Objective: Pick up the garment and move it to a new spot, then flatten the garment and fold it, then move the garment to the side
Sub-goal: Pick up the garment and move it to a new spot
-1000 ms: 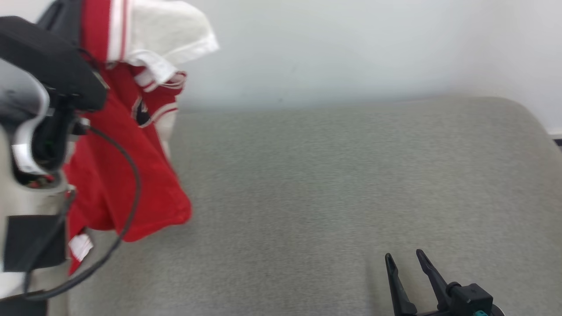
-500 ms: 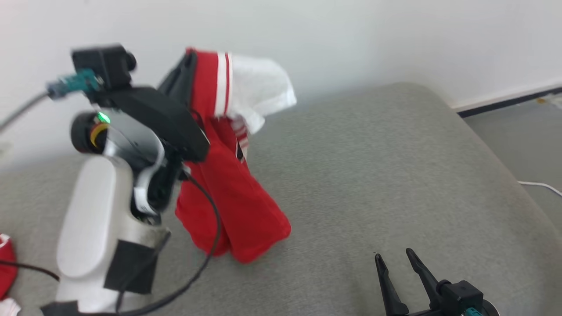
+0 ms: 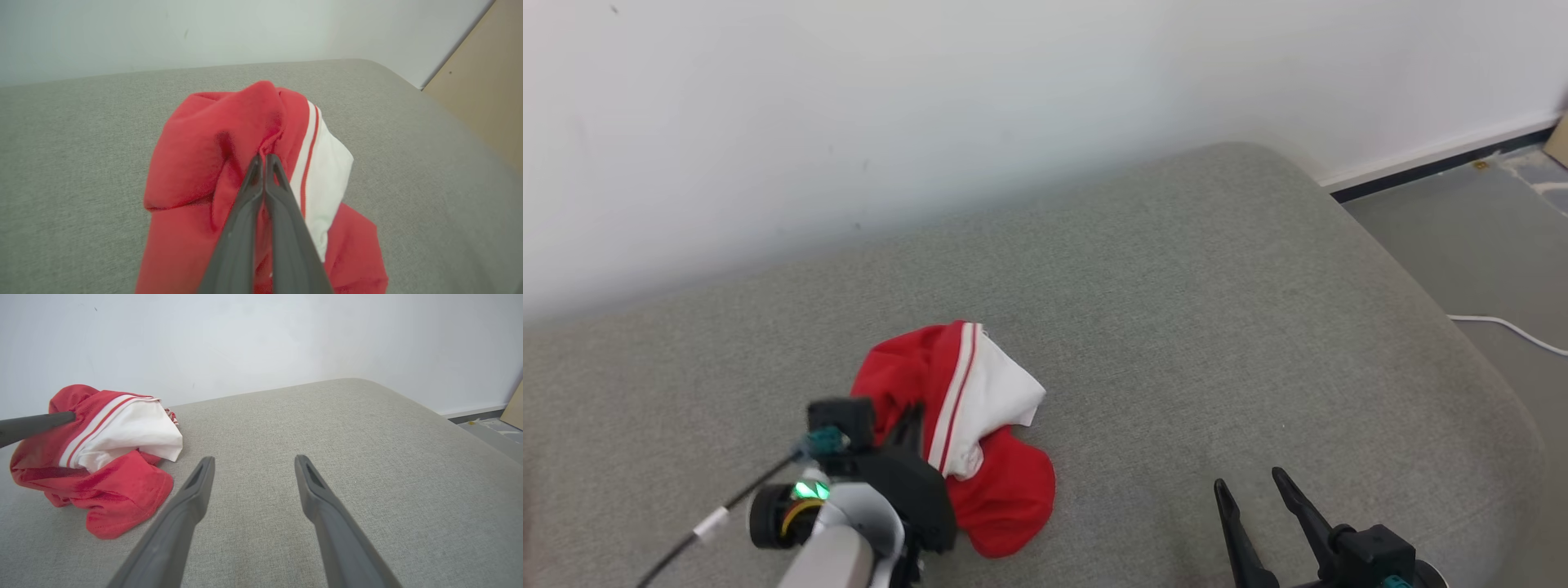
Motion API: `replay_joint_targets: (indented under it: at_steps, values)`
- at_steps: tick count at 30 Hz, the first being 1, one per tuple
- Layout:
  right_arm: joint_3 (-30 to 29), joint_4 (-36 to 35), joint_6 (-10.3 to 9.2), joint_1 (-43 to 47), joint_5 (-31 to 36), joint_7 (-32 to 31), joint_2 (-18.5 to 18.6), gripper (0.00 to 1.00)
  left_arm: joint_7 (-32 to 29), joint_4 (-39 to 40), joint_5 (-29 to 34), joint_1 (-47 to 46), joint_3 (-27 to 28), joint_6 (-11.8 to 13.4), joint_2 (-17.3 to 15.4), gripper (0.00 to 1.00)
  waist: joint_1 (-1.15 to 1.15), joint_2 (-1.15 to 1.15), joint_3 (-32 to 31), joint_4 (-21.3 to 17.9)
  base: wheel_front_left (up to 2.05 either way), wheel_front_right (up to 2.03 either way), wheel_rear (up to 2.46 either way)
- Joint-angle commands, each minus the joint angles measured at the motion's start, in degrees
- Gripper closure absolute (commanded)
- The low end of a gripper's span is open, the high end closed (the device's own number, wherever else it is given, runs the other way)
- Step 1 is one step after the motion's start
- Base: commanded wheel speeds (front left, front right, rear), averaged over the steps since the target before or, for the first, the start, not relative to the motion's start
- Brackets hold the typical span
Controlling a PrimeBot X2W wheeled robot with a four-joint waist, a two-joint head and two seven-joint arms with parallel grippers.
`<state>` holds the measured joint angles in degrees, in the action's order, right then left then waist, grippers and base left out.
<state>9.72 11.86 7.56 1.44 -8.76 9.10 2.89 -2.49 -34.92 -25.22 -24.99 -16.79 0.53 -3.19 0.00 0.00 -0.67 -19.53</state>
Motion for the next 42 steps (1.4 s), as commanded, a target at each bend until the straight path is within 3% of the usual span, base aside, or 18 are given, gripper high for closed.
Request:
replay_joint_targets:
  at_steps: [1, 2, 11, 16, 28, 35, 42]
  values:
    - [0.0, -0.3, -0.14, 0.2, 0.4, -0.1, 0.0, 0.00, 1.4, -1.2, 0.1, 0.6, -1.2, -0.2, 0.3, 0.45, 0.00, 0.00, -0.2, 0.7, 0.00, 0.00, 0.00]
    - [0.0, -0.4, -0.14, 0.3, 0.4, -0.2, 0.0, 0.00, 2.5, -2.2, 0.3, 0.9, -2.0, -0.2, 0.3, 0.00, 0.00, 0.00, -0.3, 1.1, 0.00, 0.00, 0.00]
    - [-2.6, -1.3, -0.14, 2.6, 0.7, -0.4, 0.0, 0.00, 14.8, -0.1, 3.9, 3.2, -6.3, 2.2, 0.0, 0.00, 0.00, 0.00, -1.9, 5.2, 0.00, 0.00, 0.00]
    - [-4.5, -2.0, -0.14, 3.4, 1.0, -0.4, 0.0, 0.00, 17.1, 5.1, 4.3, 8.2, -5.5, 2.9, -1.4, 0.00, 0.00, 0.00, -2.6, 7.3, 0.00, 0.00, 0.00]
    - [-6.8, -3.2, -0.14, 4.1, 2.7, 0.3, 1.8, 0.00, 17.7, 23.2, 7.6, 25.0, 5.1, 4.1, -3.5, 0.00, 0.00, 0.00, -4.1, 13.4, 0.00, 0.00, 0.00]
    - [-6.7, -1.6, -0.14, 4.0, 2.0, 2.2, 3.6, 0.00, 17.7, 24.9, 11.1, 30.3, 11.1, 3.8, -2.3, 0.00, 0.00, 0.00, -4.6, 15.8, 0.00, 0.00, 0.00]
    - [-6.7, 0.0, -0.14, 4.2, 1.9, 3.1, 3.2, 0.00, 17.7, 24.8, 12.3, 34.0, 15.1, 1.4, -1.0, 0.00, 0.00, 0.00, -5.0, 16.4, 0.00, 0.00, 0.00]
